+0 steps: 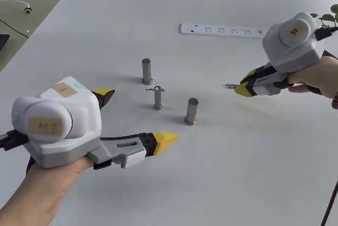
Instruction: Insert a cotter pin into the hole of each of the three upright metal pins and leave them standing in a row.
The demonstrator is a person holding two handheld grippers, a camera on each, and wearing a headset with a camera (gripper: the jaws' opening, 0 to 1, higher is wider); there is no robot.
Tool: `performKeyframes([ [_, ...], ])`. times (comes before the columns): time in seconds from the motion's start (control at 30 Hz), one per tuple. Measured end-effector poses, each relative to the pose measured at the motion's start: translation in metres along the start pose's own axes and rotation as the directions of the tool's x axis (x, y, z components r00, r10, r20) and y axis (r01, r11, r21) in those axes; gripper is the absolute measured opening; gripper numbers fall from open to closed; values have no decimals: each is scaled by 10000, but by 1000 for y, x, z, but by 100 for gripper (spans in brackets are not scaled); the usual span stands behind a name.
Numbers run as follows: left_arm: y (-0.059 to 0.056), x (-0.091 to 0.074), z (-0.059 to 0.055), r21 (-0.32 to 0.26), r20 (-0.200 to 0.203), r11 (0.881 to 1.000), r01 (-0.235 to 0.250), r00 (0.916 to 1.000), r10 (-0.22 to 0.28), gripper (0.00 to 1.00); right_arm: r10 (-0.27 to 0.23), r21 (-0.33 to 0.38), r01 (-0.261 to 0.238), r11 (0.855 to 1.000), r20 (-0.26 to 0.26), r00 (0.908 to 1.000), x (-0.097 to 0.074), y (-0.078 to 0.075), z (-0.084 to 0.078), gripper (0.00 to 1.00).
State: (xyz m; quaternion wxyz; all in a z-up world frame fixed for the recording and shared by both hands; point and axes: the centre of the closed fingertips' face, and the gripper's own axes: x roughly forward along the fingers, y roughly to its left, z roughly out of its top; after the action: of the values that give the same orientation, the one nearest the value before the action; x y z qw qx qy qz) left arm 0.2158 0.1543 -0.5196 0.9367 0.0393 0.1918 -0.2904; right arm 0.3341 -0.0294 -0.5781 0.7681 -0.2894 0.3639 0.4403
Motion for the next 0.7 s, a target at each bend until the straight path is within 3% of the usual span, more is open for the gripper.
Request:
performKeyframes([
  [0.17, 0, 1, 2, 95, 18, 9999, 41, 10000, -42, 92, -56, -185, 48, 9998, -437, 9990, 9, -17, -7, 7],
  [0.5, 3, 2, 1, 141, 3, 9999, -5, 10000, 5, 91, -65, -841, -44, 9964, -1289, 9916, 23, -35, -17, 5],
  [0.7, 5, 2, 1, 83, 13, 10000, -39, 10000, 39, 90, 166, -1218, -390, 9918, -1803, 9835, 25, -31, -24, 3],
])
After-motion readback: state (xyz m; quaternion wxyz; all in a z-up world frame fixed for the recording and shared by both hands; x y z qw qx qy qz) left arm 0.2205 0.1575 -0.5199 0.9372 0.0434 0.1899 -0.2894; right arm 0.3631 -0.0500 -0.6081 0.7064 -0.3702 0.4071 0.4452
